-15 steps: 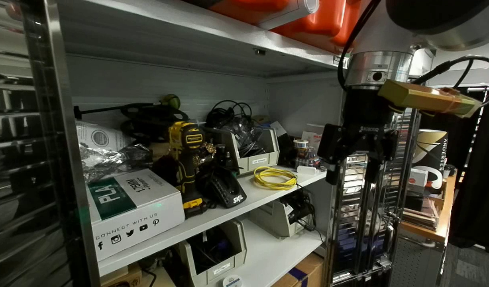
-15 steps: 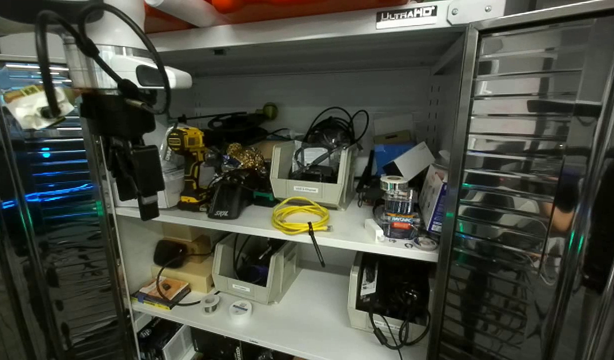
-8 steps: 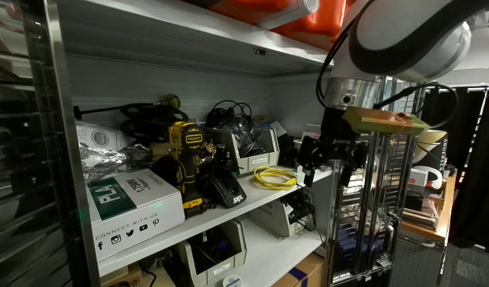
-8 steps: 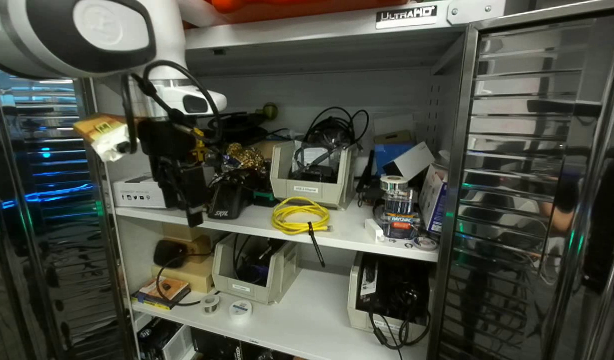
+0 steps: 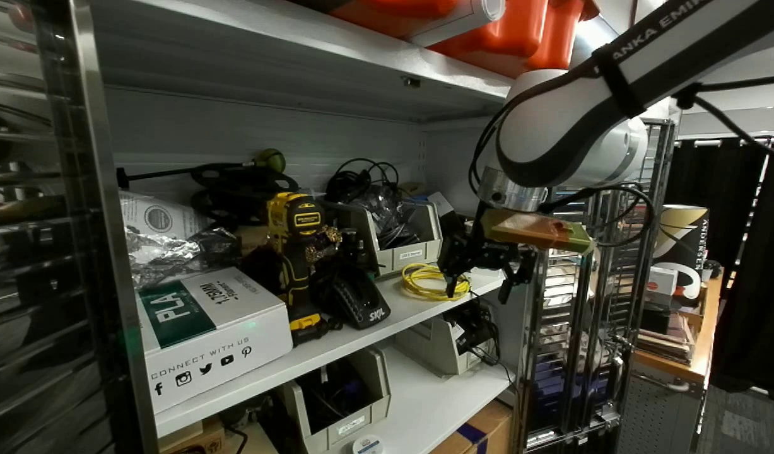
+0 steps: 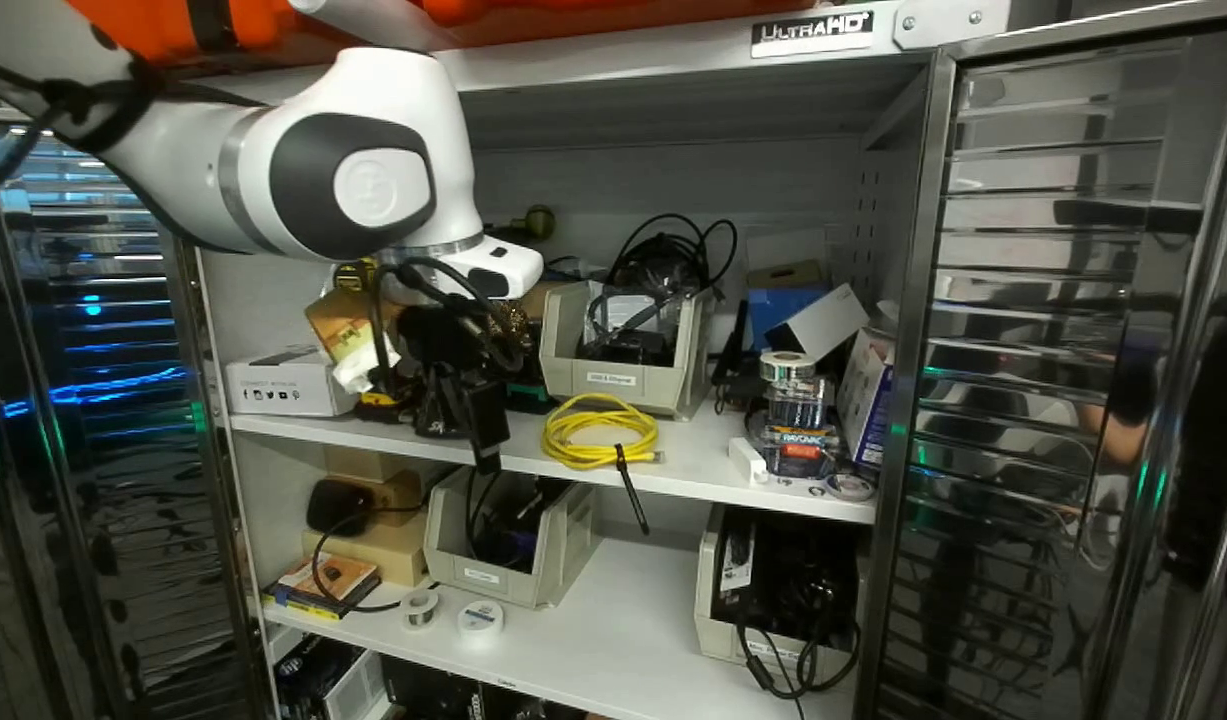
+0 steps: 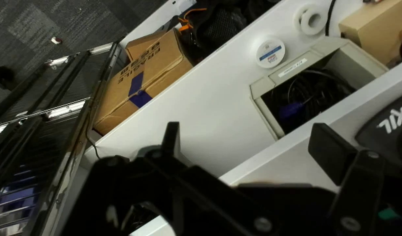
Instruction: Pick up the yellow cable and put it in the container.
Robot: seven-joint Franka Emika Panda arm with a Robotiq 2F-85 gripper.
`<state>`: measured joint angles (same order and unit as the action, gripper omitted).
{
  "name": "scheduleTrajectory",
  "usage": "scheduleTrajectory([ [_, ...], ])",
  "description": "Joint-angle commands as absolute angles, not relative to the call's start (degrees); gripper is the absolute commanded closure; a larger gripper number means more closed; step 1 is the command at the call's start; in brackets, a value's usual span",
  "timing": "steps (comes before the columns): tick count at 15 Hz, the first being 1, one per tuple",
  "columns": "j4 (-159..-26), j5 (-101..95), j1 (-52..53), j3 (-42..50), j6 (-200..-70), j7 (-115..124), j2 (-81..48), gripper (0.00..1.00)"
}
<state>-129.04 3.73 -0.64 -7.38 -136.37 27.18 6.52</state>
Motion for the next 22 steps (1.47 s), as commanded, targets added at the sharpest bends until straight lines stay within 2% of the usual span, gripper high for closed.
scheduleTrajectory([
  [1,-122.6,1.9,-0.8,-5.7,-138.8,34.1,1.1,0.00],
  [15,-102.5,-9.3,3.8,0.7,-136.8,52.3,-17.0,0.00],
  [22,-99.4,-9.3,5.7,2.5,-129.2,52.3,-17.6,0.00],
])
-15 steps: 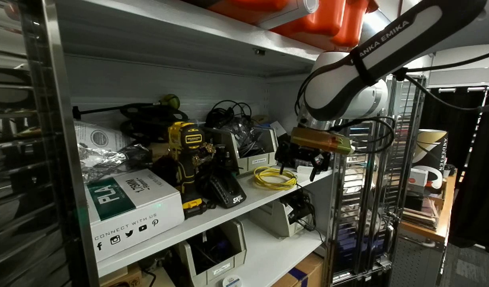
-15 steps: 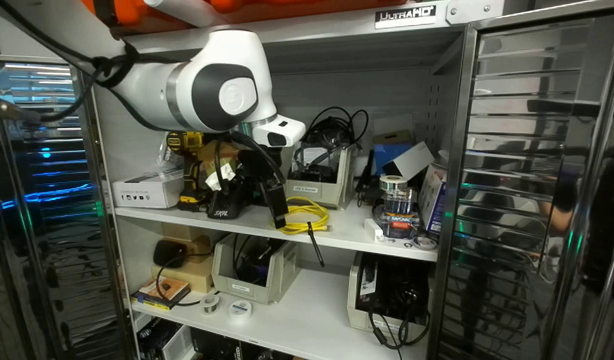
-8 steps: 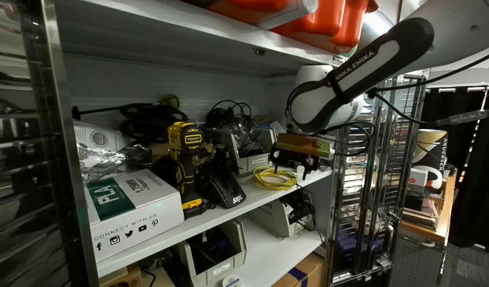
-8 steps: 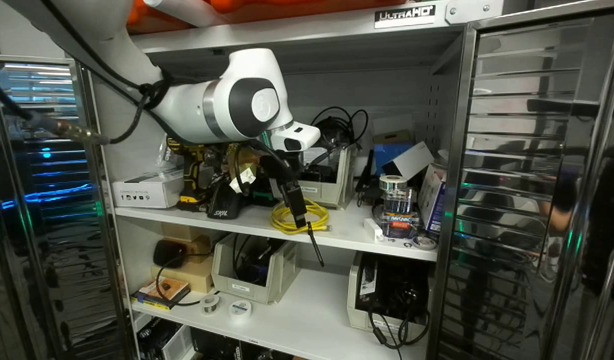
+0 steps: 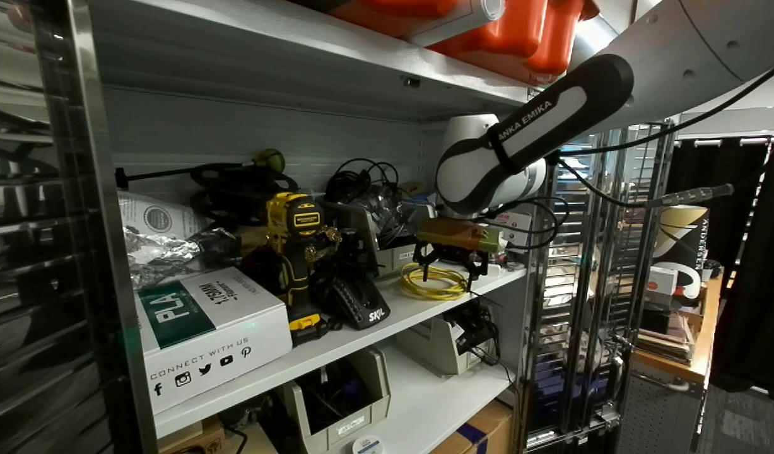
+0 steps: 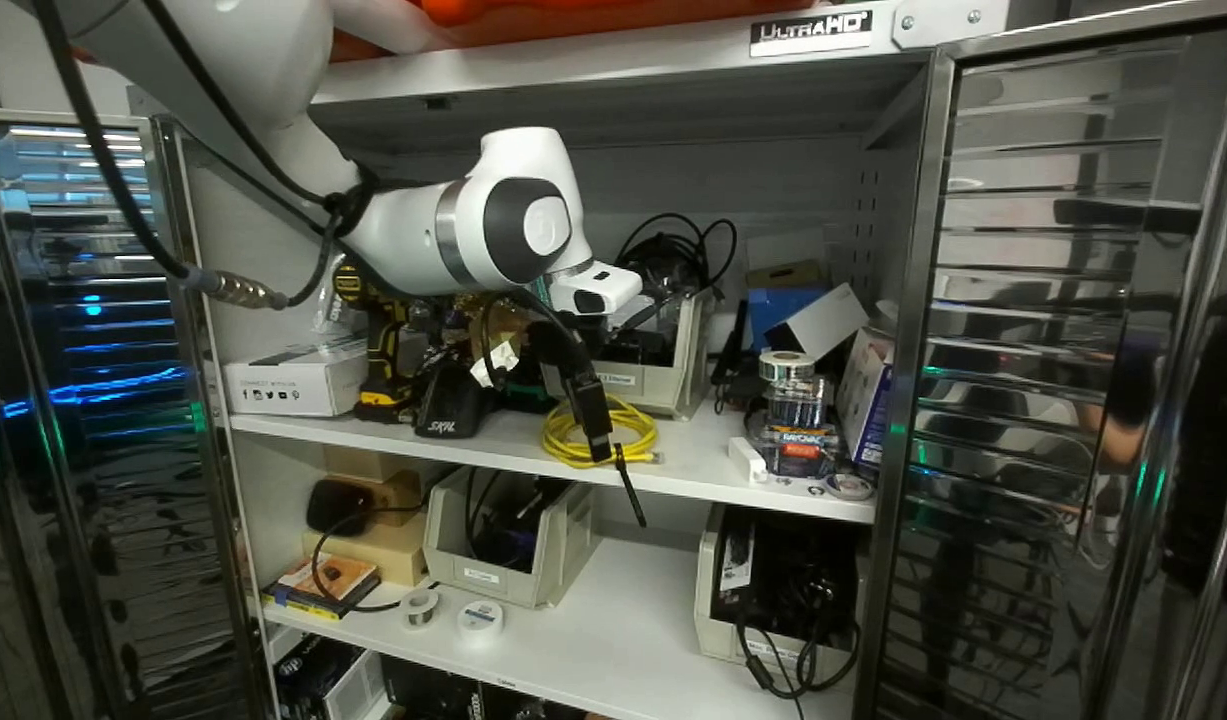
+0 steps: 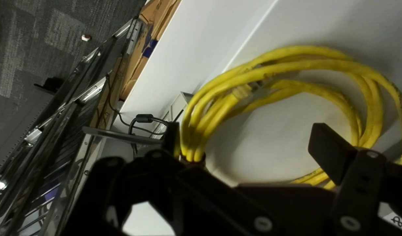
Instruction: Pick up the yellow cable and put it in the container.
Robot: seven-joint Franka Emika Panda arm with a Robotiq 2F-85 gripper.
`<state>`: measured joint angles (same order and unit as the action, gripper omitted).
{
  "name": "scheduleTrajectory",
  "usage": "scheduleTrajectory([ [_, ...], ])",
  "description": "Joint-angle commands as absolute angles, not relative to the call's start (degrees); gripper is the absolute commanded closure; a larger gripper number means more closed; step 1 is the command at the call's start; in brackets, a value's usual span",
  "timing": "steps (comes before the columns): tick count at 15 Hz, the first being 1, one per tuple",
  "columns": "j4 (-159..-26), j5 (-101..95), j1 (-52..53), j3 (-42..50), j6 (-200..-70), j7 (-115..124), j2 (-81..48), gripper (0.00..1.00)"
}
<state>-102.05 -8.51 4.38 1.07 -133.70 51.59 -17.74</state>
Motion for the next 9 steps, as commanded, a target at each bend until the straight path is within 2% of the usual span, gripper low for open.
scheduleTrajectory([
  [1,-99.2,-9.5,5.7,2.6,-127.8,52.3,-17.2,0.00],
  [6,-97.8,-13.6,6.3,3.0,-120.5,52.7,-17.4,0.06],
  [9,-97.4,-16.0,6.4,2.9,-119.3,52.5,-18.7,0.02],
])
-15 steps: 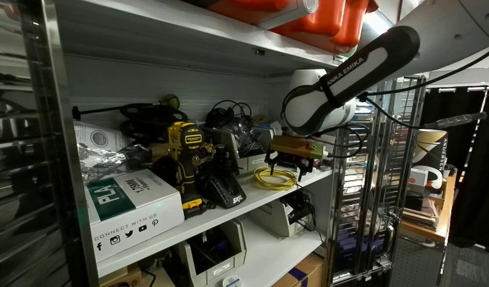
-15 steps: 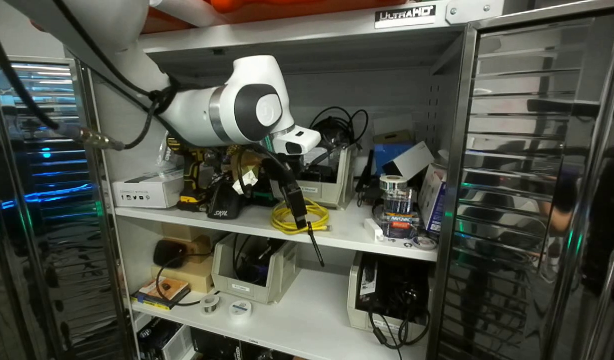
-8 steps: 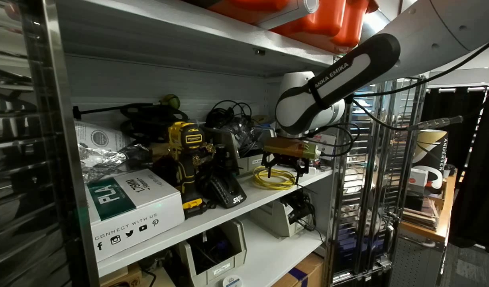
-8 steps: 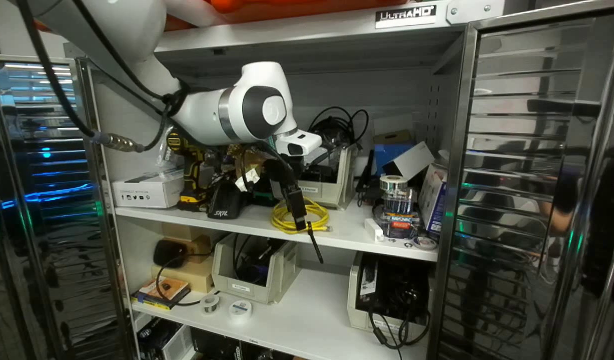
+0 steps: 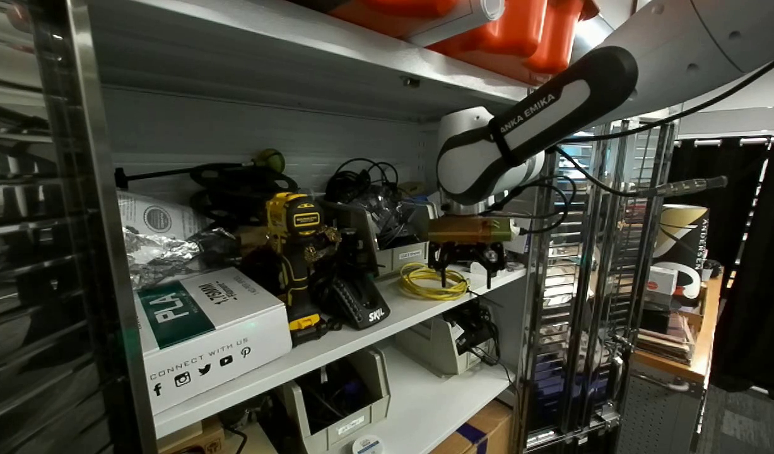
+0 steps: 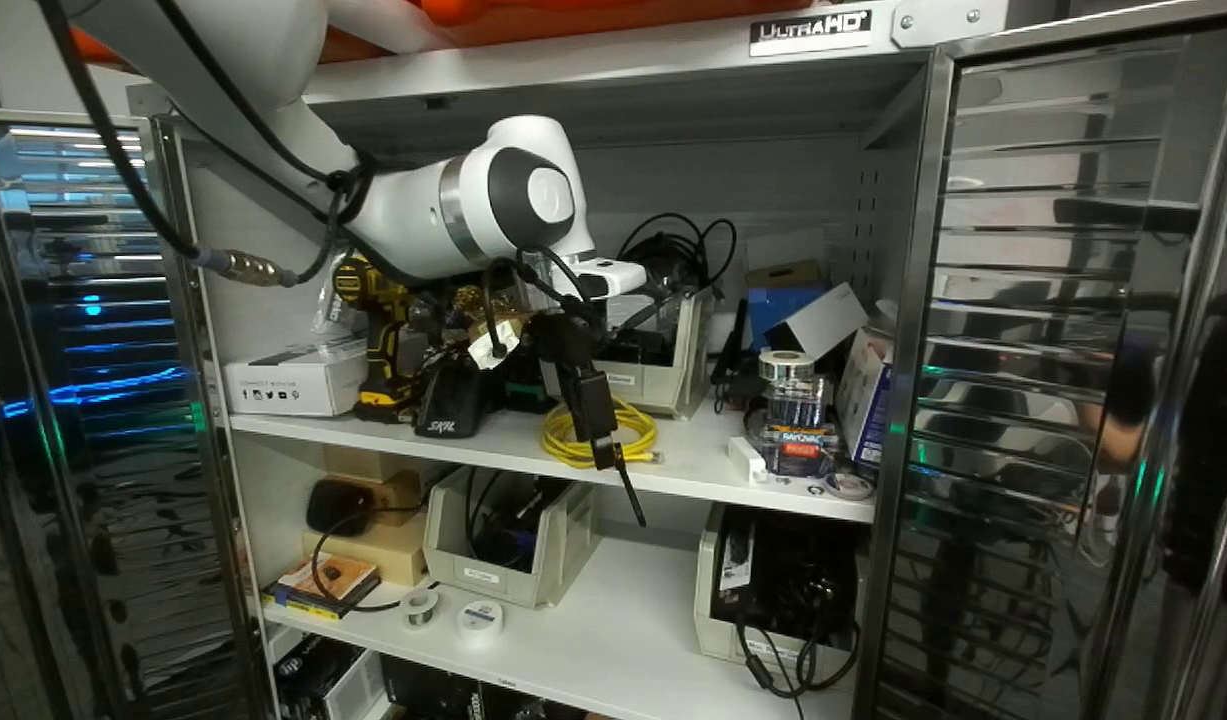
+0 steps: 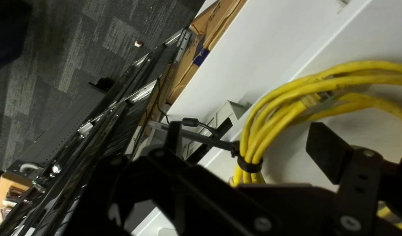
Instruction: Pick up the yellow cable and put it in the container.
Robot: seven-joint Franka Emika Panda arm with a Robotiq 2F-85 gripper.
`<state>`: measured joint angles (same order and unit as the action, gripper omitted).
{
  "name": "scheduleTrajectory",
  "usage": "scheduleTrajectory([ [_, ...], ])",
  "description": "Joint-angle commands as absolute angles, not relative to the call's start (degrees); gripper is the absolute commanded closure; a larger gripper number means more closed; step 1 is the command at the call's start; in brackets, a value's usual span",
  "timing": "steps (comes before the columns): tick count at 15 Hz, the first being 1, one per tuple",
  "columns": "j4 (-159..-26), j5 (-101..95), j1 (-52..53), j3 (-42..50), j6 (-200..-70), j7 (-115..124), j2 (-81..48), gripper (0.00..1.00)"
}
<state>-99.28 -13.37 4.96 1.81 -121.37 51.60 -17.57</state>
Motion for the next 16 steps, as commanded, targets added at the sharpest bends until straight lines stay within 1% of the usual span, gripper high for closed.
scheduleTrajectory([
  [1,-97.4,-16.8,6.5,2.8,-119.5,52.6,-19.1,0.00],
  [5,-97.9,-18.3,6.8,2.7,-121.9,52.3,-19.9,0.00],
  [6,-98.0,-18.4,6.9,2.6,-122.4,52.5,-19.8,0.15],
  [7,-98.0,-18.5,7.0,2.6,-122.6,52.8,-19.7,0.26],
  [10,-98.5,-18.0,7.1,2.7,-124.7,53.2,-18.9,0.51],
  [14,-99.3,-17.7,6.9,3.1,-127.2,54.7,-18.7,0.81],
  [16,-99.8,-17.9,6.7,3.5,-128.0,55.4,-18.6,0.85],
])
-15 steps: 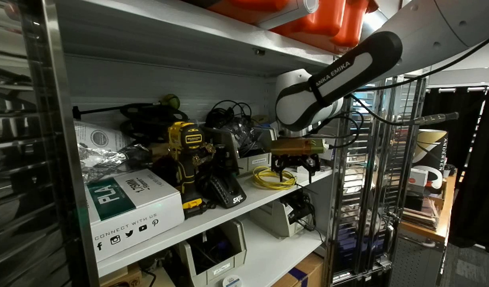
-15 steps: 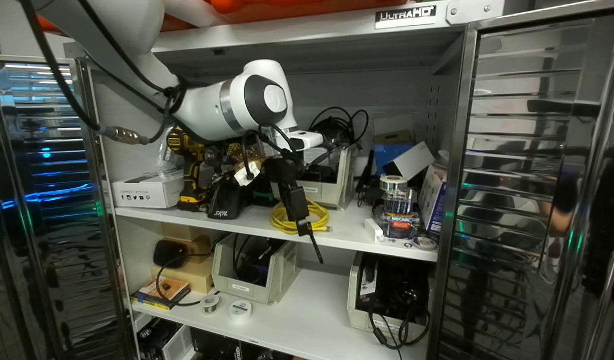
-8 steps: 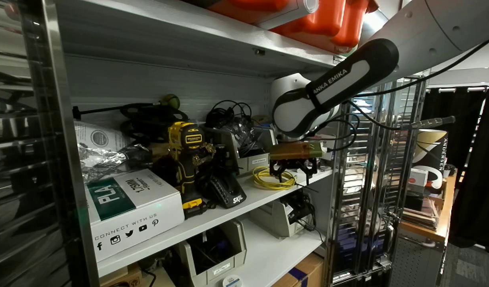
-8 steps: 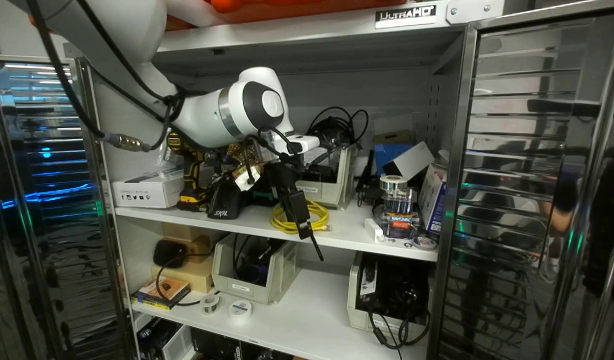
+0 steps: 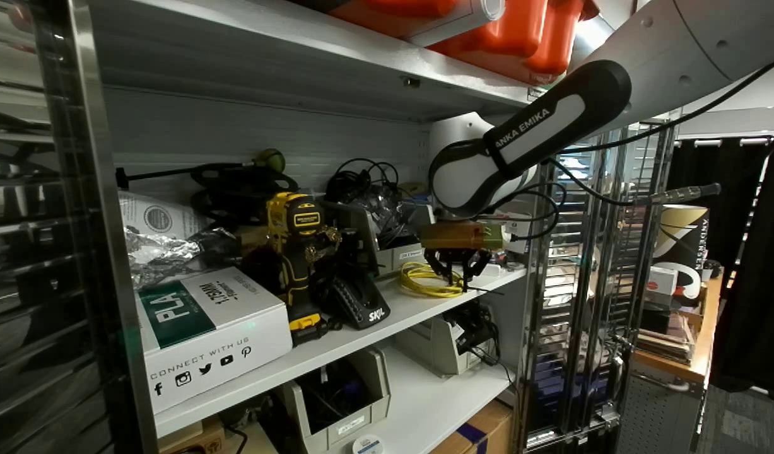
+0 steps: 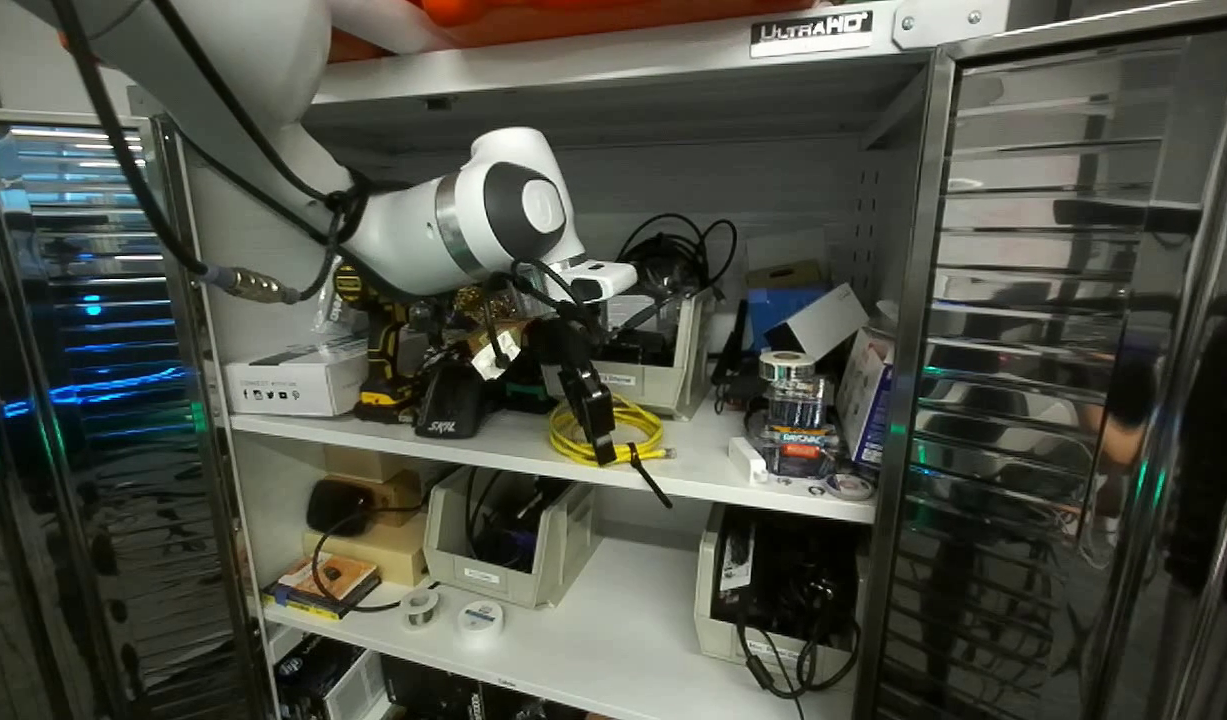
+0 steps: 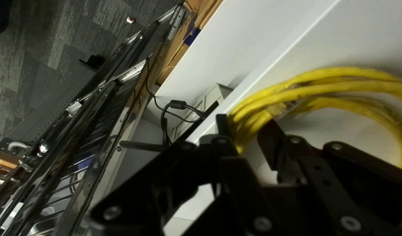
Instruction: Pick up the yellow cable and put it in the container.
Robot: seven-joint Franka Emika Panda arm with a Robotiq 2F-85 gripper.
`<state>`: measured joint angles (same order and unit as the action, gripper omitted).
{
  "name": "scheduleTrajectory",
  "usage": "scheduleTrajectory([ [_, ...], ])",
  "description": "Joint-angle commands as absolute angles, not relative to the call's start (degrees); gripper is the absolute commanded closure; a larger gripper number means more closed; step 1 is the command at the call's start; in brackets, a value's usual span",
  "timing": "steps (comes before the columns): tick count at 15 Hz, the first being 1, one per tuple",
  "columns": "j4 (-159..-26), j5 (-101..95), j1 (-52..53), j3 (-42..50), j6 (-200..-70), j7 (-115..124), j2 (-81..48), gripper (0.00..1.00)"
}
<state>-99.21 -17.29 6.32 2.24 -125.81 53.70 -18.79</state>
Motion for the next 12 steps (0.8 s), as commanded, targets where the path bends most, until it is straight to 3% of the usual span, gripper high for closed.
scheduleTrajectory([
  [1,-100.1,-18.0,6.6,3.7,-128.2,55.5,-18.4,0.85],
  [12,-119.1,-26.0,6.7,3.5,-139.1,56.6,-2.2,0.88],
])
